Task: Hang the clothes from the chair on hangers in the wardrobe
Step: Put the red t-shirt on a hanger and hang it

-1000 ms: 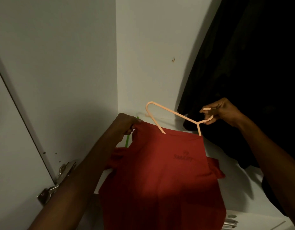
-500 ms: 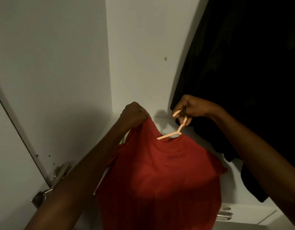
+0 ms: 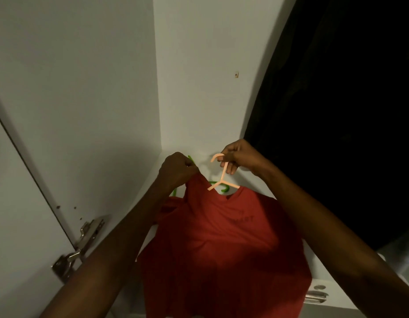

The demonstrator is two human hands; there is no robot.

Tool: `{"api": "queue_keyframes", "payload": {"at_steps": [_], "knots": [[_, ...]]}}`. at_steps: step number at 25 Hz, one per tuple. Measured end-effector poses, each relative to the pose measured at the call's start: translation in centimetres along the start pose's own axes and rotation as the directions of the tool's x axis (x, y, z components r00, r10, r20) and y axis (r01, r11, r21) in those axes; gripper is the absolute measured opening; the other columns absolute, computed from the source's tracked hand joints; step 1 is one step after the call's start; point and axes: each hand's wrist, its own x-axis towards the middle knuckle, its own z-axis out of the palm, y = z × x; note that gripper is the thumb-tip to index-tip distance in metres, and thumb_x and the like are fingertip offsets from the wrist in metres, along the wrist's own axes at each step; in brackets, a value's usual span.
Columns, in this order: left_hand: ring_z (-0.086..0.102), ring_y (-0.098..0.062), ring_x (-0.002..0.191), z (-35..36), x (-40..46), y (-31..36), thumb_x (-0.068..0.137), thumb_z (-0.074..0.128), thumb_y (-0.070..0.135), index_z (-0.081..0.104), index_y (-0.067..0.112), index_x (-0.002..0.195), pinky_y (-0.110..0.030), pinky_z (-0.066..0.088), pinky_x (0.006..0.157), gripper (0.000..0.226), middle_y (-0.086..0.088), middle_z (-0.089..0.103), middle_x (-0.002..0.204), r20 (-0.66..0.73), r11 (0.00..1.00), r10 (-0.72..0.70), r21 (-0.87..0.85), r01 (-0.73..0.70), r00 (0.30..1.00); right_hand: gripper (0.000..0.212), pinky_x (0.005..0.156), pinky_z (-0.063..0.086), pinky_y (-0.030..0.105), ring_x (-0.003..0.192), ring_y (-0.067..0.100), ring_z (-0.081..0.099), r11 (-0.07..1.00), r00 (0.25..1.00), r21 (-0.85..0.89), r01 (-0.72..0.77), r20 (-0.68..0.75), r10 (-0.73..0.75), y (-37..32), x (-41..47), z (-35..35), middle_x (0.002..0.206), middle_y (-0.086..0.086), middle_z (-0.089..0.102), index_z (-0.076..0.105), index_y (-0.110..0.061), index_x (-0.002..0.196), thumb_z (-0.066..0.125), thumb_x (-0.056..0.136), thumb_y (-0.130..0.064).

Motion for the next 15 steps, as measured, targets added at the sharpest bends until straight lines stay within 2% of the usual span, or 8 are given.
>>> {"api": "queue_keyframes", "payload": {"at_steps": [4,6,8,10,12,15], "knots": [[0.071,-0.015,0.081,1.4,0.5,-0.3,0.075,0.079,0.054,0.081,0.018,0.078,-0.037,0.057,0.083,0.037,-0.004,0.075,0.076,0.133,0.996,-0.014,-0.086,0.026,0.991,0.017,0.045,0.056,0.03,0.048,0.024,0.067,0.996,0.989,0.078,0.03,-0.148,-0.018,1.8,-0.1,0.6,0.074,0.022,0.072,0.07,0.014,0.095,0.068,0.094,-0.002],[0.071,-0.018,0.079,2.3,0.9,-0.2,0.069,0.081,0.065,0.077,0.012,0.079,-0.037,0.055,0.077,0.054,-0.007,0.075,0.077,0.222,0.997,0.001,-0.081,0.017,0.975,0.017,0.046,0.055,0.029,0.047,0.023,0.066,0.991,0.981,0.106,0.083,-0.184,-0.062,2.3,-0.2,0.5,0.073,0.018,0.072,0.071,0.012,0.097,0.065,0.096,-0.004],[0.072,-0.018,0.078,2.6,1.0,0.0,0.06,0.084,0.072,0.072,0.017,0.089,-0.037,0.056,0.071,0.063,-0.001,0.076,0.08,0.333,0.998,0.031,-0.062,-0.011,0.942,0.017,0.047,0.056,0.03,0.049,0.024,0.065,0.983,0.975,0.13,0.131,-0.196,-0.104,2.5,-0.8,-0.1,0.075,0.019,0.072,0.071,0.011,0.099,0.064,0.098,-0.004],[0.072,-0.016,0.081,2.3,1.1,-0.1,0.058,0.088,0.067,0.068,0.023,0.106,-0.034,0.055,0.067,0.069,0.0,0.077,0.092,0.461,0.999,0.034,-0.022,-0.027,0.887,0.017,0.049,0.057,0.031,0.051,0.026,0.066,0.975,0.973,0.154,0.162,-0.186,-0.133,2.7,-1.6,-1.0,0.079,0.022,0.072,0.07,0.011,0.101,0.063,0.099,-0.005],[0.071,-0.009,0.079,1.8,1.1,-0.7,0.061,0.092,0.058,0.071,0.027,0.11,-0.025,0.054,0.064,0.061,0.004,0.076,0.094,0.545,0.996,0.048,0.039,-0.082,0.837,0.018,0.053,0.059,0.031,0.055,0.026,0.068,0.969,0.975,0.181,0.166,-0.179,-0.133,3.1,-2.3,-1.9,0.084,0.024,0.073,0.069,0.011,0.104,0.063,0.099,-0.005],[0.067,-0.002,0.066,1.5,1.1,-2.5,0.059,0.093,0.053,0.077,0.03,0.08,-0.022,0.05,0.062,0.034,0.009,0.074,0.074,0.588,0.971,0.053,0.159,-0.18,0.807,0.019,0.063,0.063,0.036,0.069,0.031,0.074,0.981,0.994,0.184,0.069,-0.101,-0.051,4.7,-2.7,-2.6,0.095,0.028,0.074,0.066,0.01,0.115,0.06,0.1,0.001]]}}
